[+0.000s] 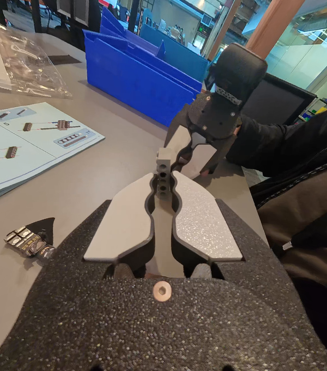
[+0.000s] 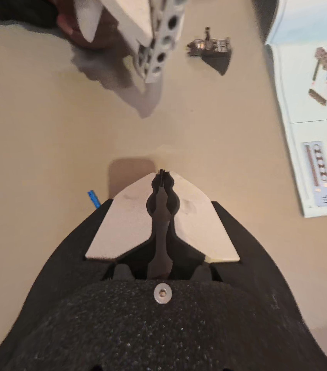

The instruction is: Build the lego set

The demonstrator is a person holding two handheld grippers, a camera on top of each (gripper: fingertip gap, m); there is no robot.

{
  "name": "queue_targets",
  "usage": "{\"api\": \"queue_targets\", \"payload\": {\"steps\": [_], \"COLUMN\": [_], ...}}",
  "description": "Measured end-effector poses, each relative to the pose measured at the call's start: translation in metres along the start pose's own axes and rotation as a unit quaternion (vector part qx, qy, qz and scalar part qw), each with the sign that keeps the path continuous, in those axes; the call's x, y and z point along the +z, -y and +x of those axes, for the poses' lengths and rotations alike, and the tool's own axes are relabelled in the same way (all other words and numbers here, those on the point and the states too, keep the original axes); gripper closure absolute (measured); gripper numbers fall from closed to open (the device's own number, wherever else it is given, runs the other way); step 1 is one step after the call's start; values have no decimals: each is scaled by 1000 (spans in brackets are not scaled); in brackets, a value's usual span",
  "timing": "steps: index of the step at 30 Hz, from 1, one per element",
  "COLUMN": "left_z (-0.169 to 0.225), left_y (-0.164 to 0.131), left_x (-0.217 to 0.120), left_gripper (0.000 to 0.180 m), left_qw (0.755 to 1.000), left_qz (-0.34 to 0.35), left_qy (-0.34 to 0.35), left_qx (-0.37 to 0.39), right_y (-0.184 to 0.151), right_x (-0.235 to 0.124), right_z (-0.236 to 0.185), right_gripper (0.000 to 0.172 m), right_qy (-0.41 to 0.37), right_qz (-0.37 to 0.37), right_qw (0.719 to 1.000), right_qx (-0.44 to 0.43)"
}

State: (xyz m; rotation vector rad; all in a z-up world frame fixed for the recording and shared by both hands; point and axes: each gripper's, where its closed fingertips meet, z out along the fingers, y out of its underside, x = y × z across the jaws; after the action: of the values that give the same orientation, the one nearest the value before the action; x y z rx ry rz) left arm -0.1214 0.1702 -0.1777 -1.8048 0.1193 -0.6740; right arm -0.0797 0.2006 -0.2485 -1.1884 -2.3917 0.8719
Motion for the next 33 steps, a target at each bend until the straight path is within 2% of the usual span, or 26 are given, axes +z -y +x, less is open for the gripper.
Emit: {"api": "queue_targets", "payload": {"steps": [7, 12, 18, 26, 33], "left_z": [5, 4, 4, 6, 6], "left_y": [-25, -25, -24, -25, -24], "left_x": [3, 3, 2, 2, 0], "left_gripper": [169, 169, 169, 169, 169], "left_qw": [996, 996, 996, 996, 996], "left_qz": [-85, -86, -84, -85, -81], "left_qy": [-6, -6, -15, -21, -28], "left_qx": [3, 0, -8, -8, -17], "right_y": [-13, -18, -20, -15, -14], "right_x": [2, -6, -5, -1, 1], "right_z": [-6, -7, -1, 1, 3], "right_gripper": [161, 154, 154, 151, 155], "right_qy": [5, -13, -28, 26, 47], "right_qz": [0, 5, -2, -18, -10], "right_qw": [1000, 1000, 999, 990, 990], "right_qx": [9, 17, -30, -140, -132]}}
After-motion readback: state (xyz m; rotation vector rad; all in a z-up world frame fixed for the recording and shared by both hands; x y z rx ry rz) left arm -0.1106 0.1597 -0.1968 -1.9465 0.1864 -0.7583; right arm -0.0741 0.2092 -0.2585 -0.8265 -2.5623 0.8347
